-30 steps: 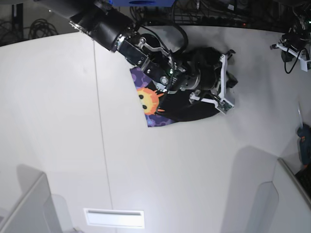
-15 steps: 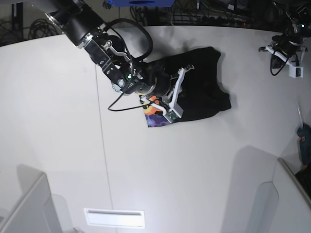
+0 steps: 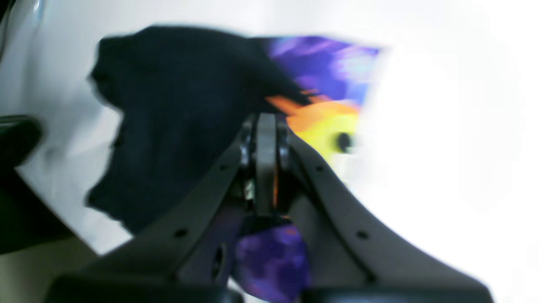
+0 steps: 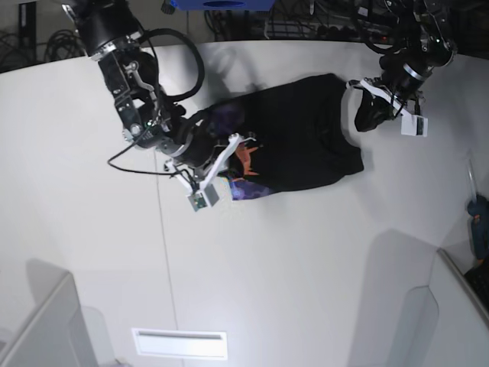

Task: Fold the T-shirt properly

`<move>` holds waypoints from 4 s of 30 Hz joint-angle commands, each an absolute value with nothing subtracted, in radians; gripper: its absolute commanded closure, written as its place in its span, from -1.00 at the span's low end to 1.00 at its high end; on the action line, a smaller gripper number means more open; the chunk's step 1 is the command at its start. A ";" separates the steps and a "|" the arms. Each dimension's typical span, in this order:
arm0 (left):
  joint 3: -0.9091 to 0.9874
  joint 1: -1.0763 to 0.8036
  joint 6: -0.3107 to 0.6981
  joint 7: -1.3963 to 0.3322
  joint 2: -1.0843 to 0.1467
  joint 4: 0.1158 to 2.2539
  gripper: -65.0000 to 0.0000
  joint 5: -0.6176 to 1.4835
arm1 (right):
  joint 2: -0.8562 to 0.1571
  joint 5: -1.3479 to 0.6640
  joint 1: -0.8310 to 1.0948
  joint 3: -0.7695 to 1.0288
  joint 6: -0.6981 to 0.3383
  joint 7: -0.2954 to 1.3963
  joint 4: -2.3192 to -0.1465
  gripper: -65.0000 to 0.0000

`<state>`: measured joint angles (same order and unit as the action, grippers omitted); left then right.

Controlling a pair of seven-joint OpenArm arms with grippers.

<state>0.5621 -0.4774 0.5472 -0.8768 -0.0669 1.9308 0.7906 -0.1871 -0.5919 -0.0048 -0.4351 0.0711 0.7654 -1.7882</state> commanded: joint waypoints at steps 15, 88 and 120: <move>0.561 -0.438 0.552 -0.857 -0.039 1.776 -1.00 0.854 | -0.225 -0.604 0.012 -0.432 0.064 0.748 -1.810 1.00; -1.056 0.536 0.308 -0.857 -0.564 1.443 1.00 0.638 | -0.153 -0.599 0.446 0.206 -0.056 0.668 -1.856 1.00; -1.122 0.539 0.698 -0.855 -0.341 1.442 1.00 0.016 | -0.097 -0.596 0.449 0.205 -0.054 0.673 -1.851 1.00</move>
<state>-1.1164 0.5423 0.6884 -0.8528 -0.3382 1.4494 0.0010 -0.0902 -0.5877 0.4553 0.1993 -0.0521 0.6914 -1.8389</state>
